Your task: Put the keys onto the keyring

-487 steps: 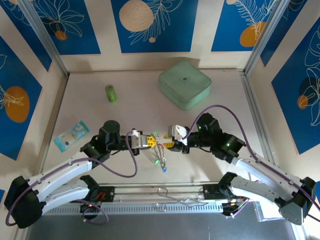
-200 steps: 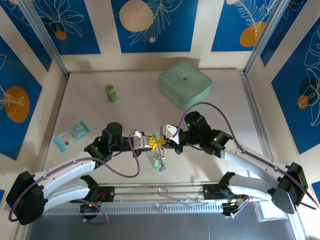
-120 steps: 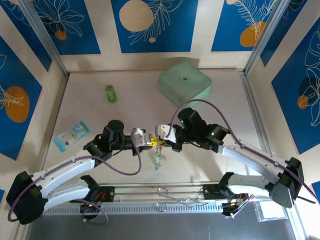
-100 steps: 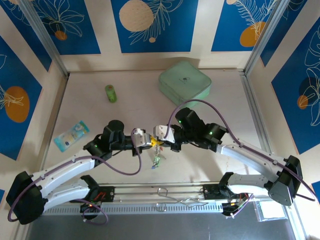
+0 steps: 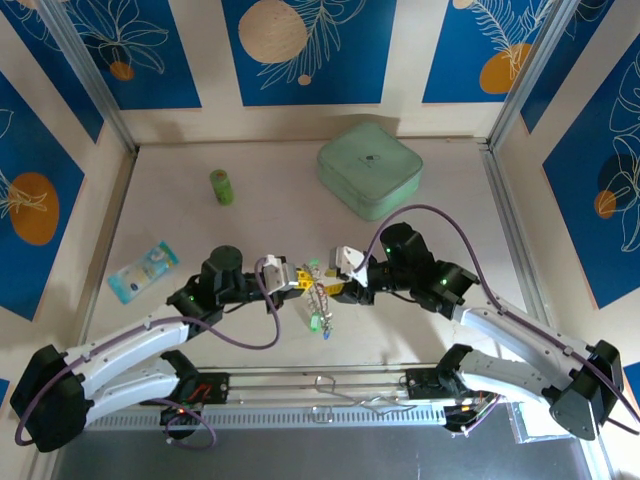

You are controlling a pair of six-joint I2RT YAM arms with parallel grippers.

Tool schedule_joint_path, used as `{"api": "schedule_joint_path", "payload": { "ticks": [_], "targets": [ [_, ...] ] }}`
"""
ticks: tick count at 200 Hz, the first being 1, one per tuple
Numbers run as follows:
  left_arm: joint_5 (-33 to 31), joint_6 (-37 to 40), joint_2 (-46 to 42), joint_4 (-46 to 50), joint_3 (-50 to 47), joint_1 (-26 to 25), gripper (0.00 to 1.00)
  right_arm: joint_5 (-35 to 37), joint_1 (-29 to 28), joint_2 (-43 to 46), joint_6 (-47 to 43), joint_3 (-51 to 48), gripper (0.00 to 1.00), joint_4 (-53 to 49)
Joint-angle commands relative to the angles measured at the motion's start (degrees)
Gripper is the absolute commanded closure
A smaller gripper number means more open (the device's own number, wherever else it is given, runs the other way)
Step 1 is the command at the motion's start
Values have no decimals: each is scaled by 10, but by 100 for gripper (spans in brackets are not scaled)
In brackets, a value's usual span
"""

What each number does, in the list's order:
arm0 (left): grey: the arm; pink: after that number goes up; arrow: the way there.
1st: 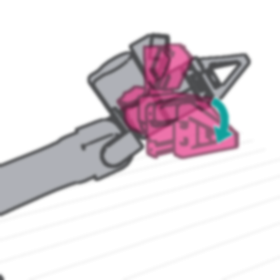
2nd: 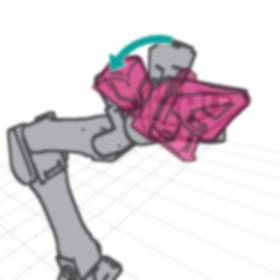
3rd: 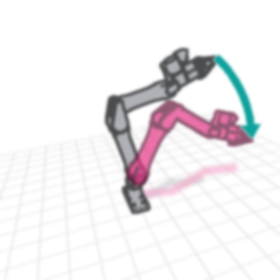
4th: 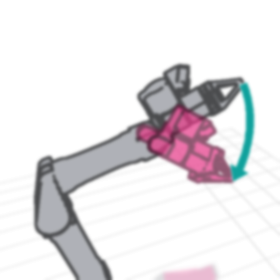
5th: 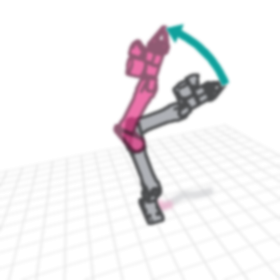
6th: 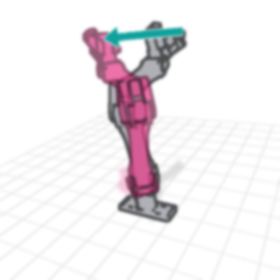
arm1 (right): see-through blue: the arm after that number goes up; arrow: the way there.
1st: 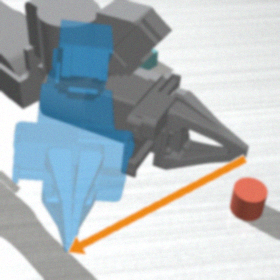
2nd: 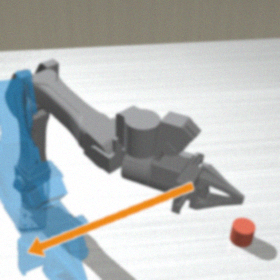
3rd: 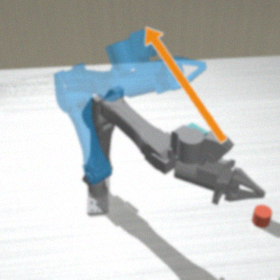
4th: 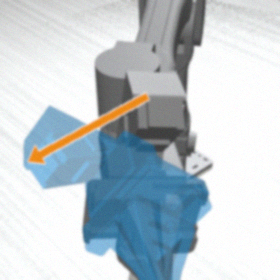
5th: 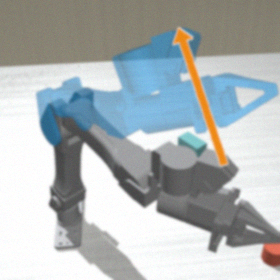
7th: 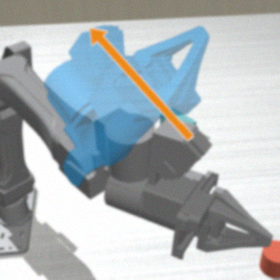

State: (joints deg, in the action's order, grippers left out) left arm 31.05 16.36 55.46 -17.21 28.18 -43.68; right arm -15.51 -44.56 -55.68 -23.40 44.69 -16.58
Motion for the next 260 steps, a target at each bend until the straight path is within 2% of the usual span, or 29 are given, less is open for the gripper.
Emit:
{"api": "schedule_joint_path", "payload": {
  "ticks": [1, 62, 98, 157, 206, 214, 228, 240, 253, 260],
  "targets": [
    [21, -36, -8, -78, -13, -3, 100, -21, -1, 10, 30, -13, 64, 35],
    [40, -12, -3, -99, -24, -3, 100, -83, 10, -27, 49, 10, 70, 42],
    [55, -3, -1, -95, -20, -4, 100, -84, 9, -50, 46, 28, 73, 39],
    [65, 4, 1, -95, -17, -4, 100, -86, 8, -55, 43, 30, 89, 39],
    [71, 0, 0, -102, -12, -4, 100, -80, 5, -67, 27, 43, 87, 13],
    [72, -2, 0, -104, -12, -4, 100, -79, 4, -69, 23, 44, 90, 11],
    [68, -3, -1, -105, -12, -4, 100, -78, 4, -69, 16, 52, 100, 2],
    [51, -5, -2, -98, -11, -4, 100, -72, 4, -69, 6, 60, 100, -14],
    [25, -1, -5, -71, -3, -4, 84, -58, 2, -69, -12, 72, 100, -39],
    [16, 8, -6, -44, 3, -4, 82, -53, 1, -69, -22, 79, 100, -54]
  ]
}}
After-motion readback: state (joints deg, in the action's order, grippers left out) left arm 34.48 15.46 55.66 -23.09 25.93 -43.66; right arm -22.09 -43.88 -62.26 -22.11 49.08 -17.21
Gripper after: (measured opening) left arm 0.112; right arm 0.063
